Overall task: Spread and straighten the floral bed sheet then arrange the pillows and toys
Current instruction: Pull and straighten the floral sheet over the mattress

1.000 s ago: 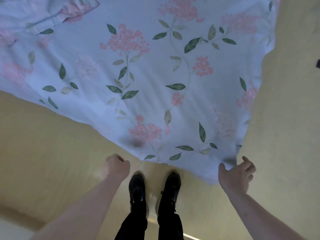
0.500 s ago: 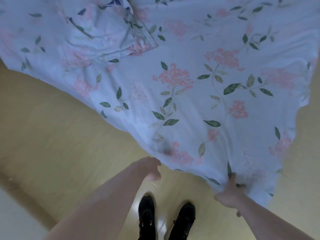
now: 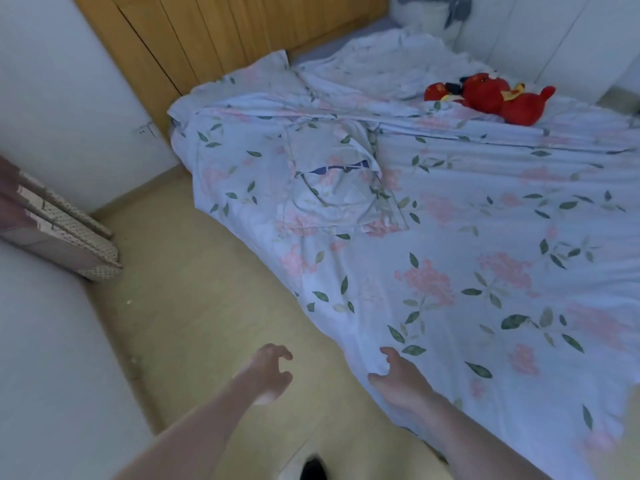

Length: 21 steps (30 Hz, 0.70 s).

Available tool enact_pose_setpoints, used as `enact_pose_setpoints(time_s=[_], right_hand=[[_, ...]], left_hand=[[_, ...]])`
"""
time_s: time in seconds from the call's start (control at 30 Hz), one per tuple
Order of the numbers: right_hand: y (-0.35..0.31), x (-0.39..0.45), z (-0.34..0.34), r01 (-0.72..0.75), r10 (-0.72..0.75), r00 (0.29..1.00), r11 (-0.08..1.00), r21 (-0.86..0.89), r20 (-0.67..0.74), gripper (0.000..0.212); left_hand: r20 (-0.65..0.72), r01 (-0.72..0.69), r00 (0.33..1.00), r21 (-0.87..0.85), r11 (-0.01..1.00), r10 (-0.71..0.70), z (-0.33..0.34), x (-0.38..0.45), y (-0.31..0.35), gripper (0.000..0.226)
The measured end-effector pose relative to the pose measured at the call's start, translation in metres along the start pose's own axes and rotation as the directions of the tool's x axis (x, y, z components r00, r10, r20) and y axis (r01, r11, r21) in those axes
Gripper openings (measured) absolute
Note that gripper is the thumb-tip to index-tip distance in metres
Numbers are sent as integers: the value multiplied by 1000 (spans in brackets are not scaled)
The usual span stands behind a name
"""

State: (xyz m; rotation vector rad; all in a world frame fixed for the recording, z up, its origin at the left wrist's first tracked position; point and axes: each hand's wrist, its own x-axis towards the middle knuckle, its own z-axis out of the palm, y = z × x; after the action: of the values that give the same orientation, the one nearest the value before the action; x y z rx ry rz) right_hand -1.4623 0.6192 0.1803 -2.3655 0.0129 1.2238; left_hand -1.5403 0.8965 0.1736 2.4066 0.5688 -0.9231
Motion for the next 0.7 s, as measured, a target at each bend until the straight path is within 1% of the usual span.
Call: enact_pose_setpoints(time_s=[0.1, 0.2, 0.33, 0.43, 0.57, 0.67, 0.7], right_hand=[[-82, -13, -11, 142, -141, 990, 990, 26, -24, 71], [-137, -17, -31, 242, -241, 970, 970, 28, -36, 73], [-174, 1, -60, 266, -265, 963, 964, 13, -38, 79], [-206, 23, -86, 277, -276, 960, 961, 14, -35, 80], [-254, 62, -120, 310, -310, 951, 950, 26, -11, 78], [-303, 91, -138, 340, -340, 940, 940, -10, 33, 79], [-330, 105, -145, 366, -364, 930, 930, -29, 55, 79]], left_hand=[[-79, -9, 997, -69, 998, 3, -62, -22, -8, 40], [-151, -27, 989, -148, 989, 5, -114, -27, -9, 38], [-206, -47, 979, -227, 973, 0, -166, -13, -4, 36], [-249, -42, 968, -267, 963, -27, -209, 6, -4, 37], [-276, 21, 955, -316, 948, -113, -268, 27, -7, 36], [-263, 98, 944, -349, 932, -197, -307, 36, -21, 36], [-272, 122, 931, -394, 911, -242, -324, 41, -31, 36]])
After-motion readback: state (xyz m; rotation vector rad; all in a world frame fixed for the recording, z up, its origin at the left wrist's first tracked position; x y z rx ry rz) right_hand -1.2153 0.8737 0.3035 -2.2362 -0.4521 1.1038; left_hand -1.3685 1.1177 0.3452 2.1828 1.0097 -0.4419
